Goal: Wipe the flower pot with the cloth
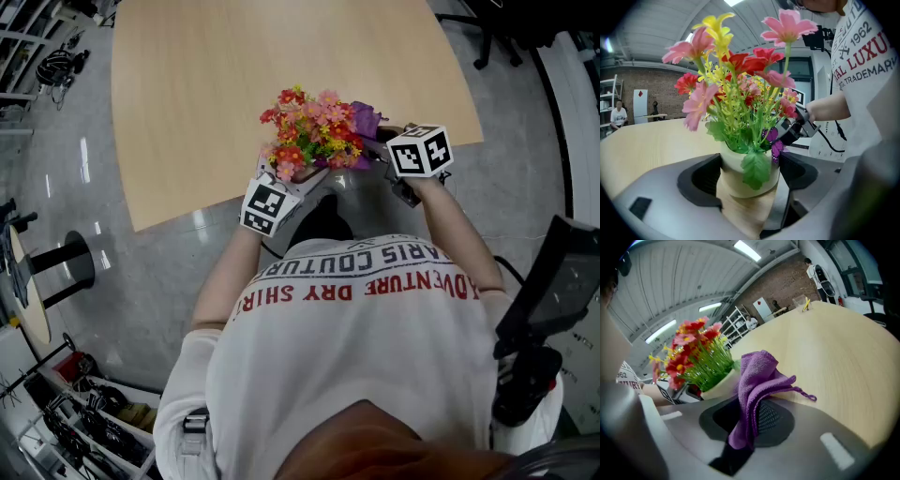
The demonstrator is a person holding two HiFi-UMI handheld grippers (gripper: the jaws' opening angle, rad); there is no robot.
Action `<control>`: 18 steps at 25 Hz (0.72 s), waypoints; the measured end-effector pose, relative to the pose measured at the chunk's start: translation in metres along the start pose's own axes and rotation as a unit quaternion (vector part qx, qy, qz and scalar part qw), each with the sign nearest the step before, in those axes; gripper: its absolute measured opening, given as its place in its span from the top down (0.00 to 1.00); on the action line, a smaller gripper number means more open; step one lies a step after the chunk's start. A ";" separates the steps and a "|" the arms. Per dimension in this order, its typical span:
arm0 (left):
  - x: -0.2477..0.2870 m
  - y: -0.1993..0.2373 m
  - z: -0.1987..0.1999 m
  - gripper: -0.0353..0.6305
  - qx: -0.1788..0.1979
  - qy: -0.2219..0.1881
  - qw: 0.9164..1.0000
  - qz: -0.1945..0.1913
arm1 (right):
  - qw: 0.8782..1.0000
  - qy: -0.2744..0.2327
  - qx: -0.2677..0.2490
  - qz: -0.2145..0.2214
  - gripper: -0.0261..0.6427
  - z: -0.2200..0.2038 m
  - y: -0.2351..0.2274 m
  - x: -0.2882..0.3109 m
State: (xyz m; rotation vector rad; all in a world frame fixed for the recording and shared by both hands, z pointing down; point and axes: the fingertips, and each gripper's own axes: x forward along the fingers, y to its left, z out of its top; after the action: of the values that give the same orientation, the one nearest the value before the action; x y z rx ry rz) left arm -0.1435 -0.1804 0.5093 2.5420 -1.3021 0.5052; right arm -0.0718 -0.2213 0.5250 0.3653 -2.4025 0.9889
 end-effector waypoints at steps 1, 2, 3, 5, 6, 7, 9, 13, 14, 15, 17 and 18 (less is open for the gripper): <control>-0.001 0.000 0.001 0.35 0.001 0.001 1.000 -0.001 | 1.000 0.017 -0.005 -0.013 0.89 -0.003 -0.004 0.003; -0.001 0.000 0.002 0.35 0.001 0.002 1.000 -0.003 | 0.999 0.032 -0.008 -0.022 0.89 -0.006 -0.007 0.005; 0.000 0.000 0.002 0.35 0.002 0.003 1.000 -0.005 | 0.999 0.042 -0.008 -0.028 0.89 -0.009 -0.010 0.005; 0.000 -0.001 0.001 0.35 0.003 0.004 1.000 -0.007 | 0.998 0.055 -0.003 -0.031 0.89 -0.011 -0.013 0.007; 0.000 0.000 0.001 0.35 0.004 0.005 1.000 -0.007 | 0.998 0.058 -0.005 -0.032 0.89 -0.011 -0.014 0.008; 0.001 0.001 0.000 0.35 0.005 0.006 1.000 -0.006 | 0.998 0.059 -0.010 -0.033 0.89 -0.011 -0.014 0.009; 0.003 0.002 0.000 0.34 0.006 0.007 1.000 -0.003 | 0.998 0.049 -0.016 -0.035 0.89 -0.010 -0.016 0.007; 0.004 -0.001 -0.002 0.34 0.007 0.009 1.000 0.020 | 0.999 -0.013 0.003 -0.037 0.89 -0.007 -0.014 -0.012; 0.001 -0.001 -0.002 0.34 0.012 0.006 0.999 0.034 | 0.999 -0.028 0.004 -0.038 0.89 -0.008 -0.012 -0.018; -0.001 -0.001 -0.003 0.34 0.017 0.002 0.999 0.051 | 0.998 -0.041 0.004 -0.038 0.89 -0.009 -0.010 -0.024; -0.006 -0.001 -0.003 0.34 0.010 -0.009 0.996 0.083 | 0.997 -0.058 0.006 -0.040 0.89 -0.016 -0.007 -0.038; -0.009 -0.001 -0.002 0.34 -0.004 -0.016 0.995 0.097 | 0.997 -0.063 0.008 -0.042 0.89 -0.020 -0.005 -0.046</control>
State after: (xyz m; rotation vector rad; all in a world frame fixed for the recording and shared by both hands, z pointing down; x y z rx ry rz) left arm -0.1480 -0.1720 0.5077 2.4394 -1.5695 0.4964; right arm -0.0240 -0.2083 0.5147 0.5447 -2.4706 0.9733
